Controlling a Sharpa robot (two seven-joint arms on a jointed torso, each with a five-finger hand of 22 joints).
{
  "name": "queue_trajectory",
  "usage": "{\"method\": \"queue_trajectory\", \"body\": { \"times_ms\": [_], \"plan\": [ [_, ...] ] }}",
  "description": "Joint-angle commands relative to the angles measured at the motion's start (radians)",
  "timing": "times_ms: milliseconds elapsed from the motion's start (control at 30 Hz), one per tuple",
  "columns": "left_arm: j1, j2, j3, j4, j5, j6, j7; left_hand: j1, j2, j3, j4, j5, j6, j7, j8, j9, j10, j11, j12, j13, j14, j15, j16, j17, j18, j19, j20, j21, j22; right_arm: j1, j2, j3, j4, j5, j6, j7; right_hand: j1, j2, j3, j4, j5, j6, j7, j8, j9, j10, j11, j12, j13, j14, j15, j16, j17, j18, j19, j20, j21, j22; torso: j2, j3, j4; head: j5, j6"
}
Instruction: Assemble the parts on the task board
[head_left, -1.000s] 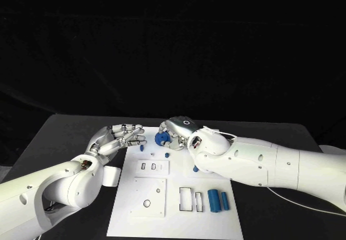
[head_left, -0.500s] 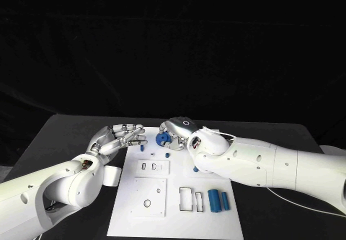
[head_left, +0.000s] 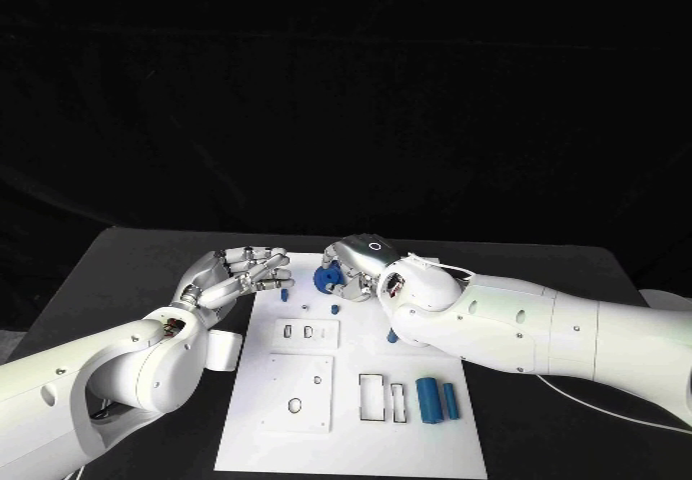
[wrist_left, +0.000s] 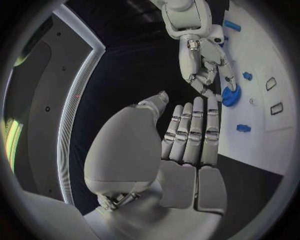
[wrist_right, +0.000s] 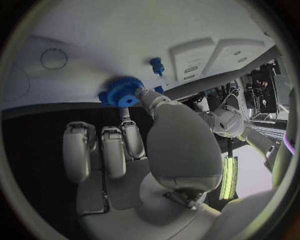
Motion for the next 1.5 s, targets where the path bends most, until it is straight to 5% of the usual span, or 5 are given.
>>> {"method": "queue_trajectory", "body": {
  "times_ms": [33,400,600,1133,1500],
  "plan": [
    [0.001,0.001,0.001,0.004,0.002,0.015,0.006,-0.011,0.001,0.004,0.001,-0.003,-0.006,0.000,-0.006,0.000,-0.005,0.000,-0.002,-0.001,-0.001,0.004,0.005,0.001,0.012,0.006,0.003,0.006,-0.001,-0.002,-0.003,-0.001,-0.001,-0.019,0.007,-0.017,-0.007,0.006,0.007,0.002,-0.003,0.009,-0.009,0.010,0.010,0.003,0.003,0.001,-0.002,0.085,-0.003,0.005,0.172,-0.010,0.003,-0.002,0.000,0.108,0.000,0.0002,0.0009,-0.001,0.001],
    [0.001,0.000,0.001,0.005,0.002,0.014,0.005,-0.011,0.001,0.004,0.001,-0.003,-0.006,0.000,-0.006,0.000,-0.005,0.000,-0.002,-0.001,-0.001,0.004,0.005,0.001,0.012,0.006,0.003,0.006,-0.001,-0.002,0.001,-0.001,-0.007,0.012,0.010,0.000,-0.089,-0.026,-0.056,0.057,-0.050,-0.139,0.045,-0.102,-0.038,-0.039,0.053,-0.021,-0.042,0.083,0.042,0.004,0.167,-0.007,-0.008,0.037,-0.013,0.099,0.000,-0.0004,0.0004,-0.003,0.005],
    [0.001,-0.001,0.001,0.005,0.002,0.014,0.003,-0.015,0.000,0.006,-0.001,-0.003,-0.008,0.003,-0.008,0.000,-0.006,0.002,-0.006,0.000,-0.003,0.005,0.005,0.003,0.012,0.005,0.004,0.006,-0.002,-0.002,-0.008,-0.001,-0.008,0.061,0.048,0.003,-0.148,-0.004,-0.093,0.124,0.013,-0.082,0.031,-0.080,-0.030,-0.033,0.043,-0.014,-0.033,0.084,0.035,0.006,0.173,-0.006,-0.009,0.035,-0.015,0.100,0.001,-0.0005,0.0004,-0.002,0.003],
    [0.001,-0.005,0.001,0.006,0.002,0.015,0.001,-0.016,0.002,0.007,-0.001,-0.003,-0.009,0.004,-0.009,0.000,-0.007,0.002,-0.007,0.000,-0.004,0.005,0.004,0.004,0.012,0.005,0.004,0.006,-0.002,-0.003,-0.028,-0.001,0.000,0.098,0.074,0.008,-0.144,0.015,-0.089,0.142,0.037,-0.045,0.018,-0.060,-0.025,-0.022,0.031,-0.006,-0.022,0.085,0.025,0.007,0.178,-0.007,-0.003,0.026,-0.011,0.107,0.000,0.0006,0.0000,-0.002,0.002],
    [0.001,-0.006,0.001,0.004,0.002,0.015,0.002,-0.016,0.002,0.007,-0.001,-0.003,-0.009,0.004,-0.009,0.000,-0.007,0.002,-0.007,0.000,-0.004,0.005,0.004,0.004,0.012,0.005,0.004,0.006,-0.002,-0.005,-0.081,-0.001,0.054,0.101,-0.012,0.029,-0.130,0.016,-0.080,0.139,0.064,-0.043,0.016,-0.058,-0.026,-0.015,0.028,-0.002,-0.016,0.085,0.021,0.007,0.178,-0.009,0.002,0.021,-0.006,0.114,0.000,0.0002,0.0011,-0.002,0.003]
  ]
}}
